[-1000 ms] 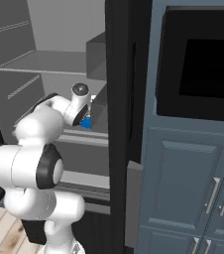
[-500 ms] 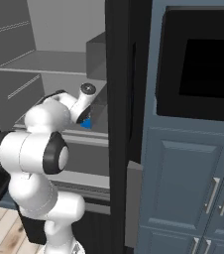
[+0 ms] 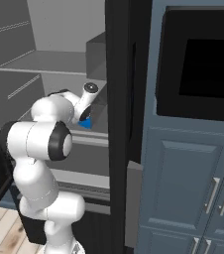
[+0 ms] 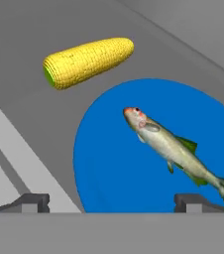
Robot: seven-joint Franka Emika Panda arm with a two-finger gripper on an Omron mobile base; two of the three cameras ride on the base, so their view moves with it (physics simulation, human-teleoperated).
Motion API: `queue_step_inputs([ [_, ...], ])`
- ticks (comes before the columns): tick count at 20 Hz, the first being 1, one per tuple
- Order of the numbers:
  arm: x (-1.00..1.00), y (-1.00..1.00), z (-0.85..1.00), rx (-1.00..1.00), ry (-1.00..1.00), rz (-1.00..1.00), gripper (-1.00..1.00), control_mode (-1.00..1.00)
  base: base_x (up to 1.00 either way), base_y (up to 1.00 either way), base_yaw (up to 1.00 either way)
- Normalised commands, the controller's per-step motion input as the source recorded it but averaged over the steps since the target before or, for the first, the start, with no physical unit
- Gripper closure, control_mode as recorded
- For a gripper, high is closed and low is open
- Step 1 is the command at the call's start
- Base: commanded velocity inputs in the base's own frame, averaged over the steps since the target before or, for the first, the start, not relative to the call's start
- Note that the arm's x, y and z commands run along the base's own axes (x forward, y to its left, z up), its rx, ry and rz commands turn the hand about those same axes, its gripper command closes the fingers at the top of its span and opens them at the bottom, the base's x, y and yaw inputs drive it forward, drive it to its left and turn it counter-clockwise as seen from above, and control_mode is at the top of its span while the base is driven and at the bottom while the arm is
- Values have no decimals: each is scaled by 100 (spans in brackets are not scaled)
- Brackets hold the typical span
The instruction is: Retrieve the fish from the fridge and place it on the cutting board.
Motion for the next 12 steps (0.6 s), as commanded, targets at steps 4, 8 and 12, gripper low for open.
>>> queue_step_inputs([
  [4,34,0,-11,-4,0,4,-100,-100,0,0,0],
  [8,42,0,-2,0,0,3,-100,-100,0,0,0],
  [12,38,0,-13,0,0,3,-100,-100,0,0,0],
])
